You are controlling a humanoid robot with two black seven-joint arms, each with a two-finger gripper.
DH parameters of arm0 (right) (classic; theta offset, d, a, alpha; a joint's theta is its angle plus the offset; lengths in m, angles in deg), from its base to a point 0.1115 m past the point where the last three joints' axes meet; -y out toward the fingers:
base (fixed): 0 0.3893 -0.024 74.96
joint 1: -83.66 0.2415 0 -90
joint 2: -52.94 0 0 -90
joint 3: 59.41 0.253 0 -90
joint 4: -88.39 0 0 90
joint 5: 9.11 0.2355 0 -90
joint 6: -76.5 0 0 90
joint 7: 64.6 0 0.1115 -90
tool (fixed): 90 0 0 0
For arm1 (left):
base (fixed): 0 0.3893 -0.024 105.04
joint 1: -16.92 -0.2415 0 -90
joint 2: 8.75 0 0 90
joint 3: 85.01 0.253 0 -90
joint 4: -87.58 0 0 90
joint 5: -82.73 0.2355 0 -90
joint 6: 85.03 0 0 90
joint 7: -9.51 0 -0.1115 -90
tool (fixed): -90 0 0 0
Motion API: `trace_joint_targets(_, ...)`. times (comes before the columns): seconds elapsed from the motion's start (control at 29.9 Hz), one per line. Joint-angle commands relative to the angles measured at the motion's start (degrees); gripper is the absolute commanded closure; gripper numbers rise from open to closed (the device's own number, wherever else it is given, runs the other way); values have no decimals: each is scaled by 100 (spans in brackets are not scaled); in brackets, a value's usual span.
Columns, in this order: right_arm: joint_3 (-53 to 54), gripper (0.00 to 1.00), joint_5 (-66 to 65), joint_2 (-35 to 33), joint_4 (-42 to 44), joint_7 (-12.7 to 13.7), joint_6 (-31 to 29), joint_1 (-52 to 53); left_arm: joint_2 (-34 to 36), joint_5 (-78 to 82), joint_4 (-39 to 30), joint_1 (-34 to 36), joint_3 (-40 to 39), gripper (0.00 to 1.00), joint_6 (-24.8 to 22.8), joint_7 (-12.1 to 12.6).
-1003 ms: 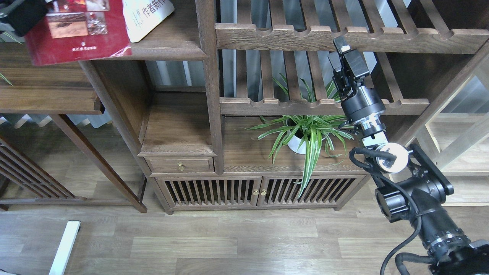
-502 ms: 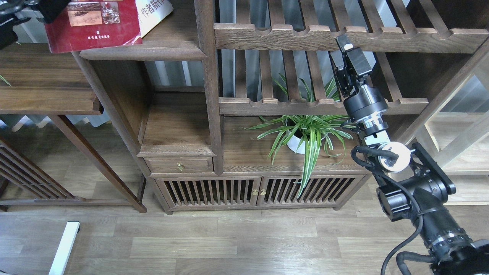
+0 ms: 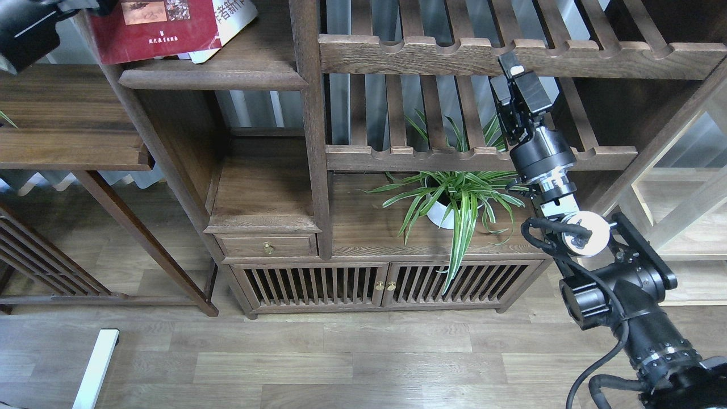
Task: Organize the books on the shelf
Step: 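Insert the red book into the upper shelf slot with the left gripper, then withdraw the left gripper from the red book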
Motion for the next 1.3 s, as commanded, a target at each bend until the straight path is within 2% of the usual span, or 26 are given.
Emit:
trace_joint_targets(0.0,27,26,-6,-7,0,0,0,126,-151,64,257,314,192,86,115,2)
trace_joint_targets(0.1,27,26,-6,2,0,-9,0,179,-195,82,327,473,350,85,282,2)
trace_joint_targets(0.23,27,26,3,11,0,-17,0,196,-432,152,450,815,692,82,896,-6)
trace_joint_targets(0.33,27,26,3,19,-9,-17,0,231,-564,222,573,991,877,81,1152,-33)
trace_joint_targets(0.6,28,26,12,19,-18,-35,0,311,-1100,512,1276,1387,1062,84,1240,-77)
trace_joint_targets(0.87,36,26,12,37,-26,-35,0,355,-1443,750,1706,1765,1326,83,1714,-85)
trace_joint_targets(1.14,-25,26,12,125,-26,-26,0,512,-1566,785,1944,2020,1677,83,2312,-235)
trace_joint_targets(1.27,-34,26,12,151,-26,-26,0,679,-1566,785,2085,2029,1853,82,2339,-498)
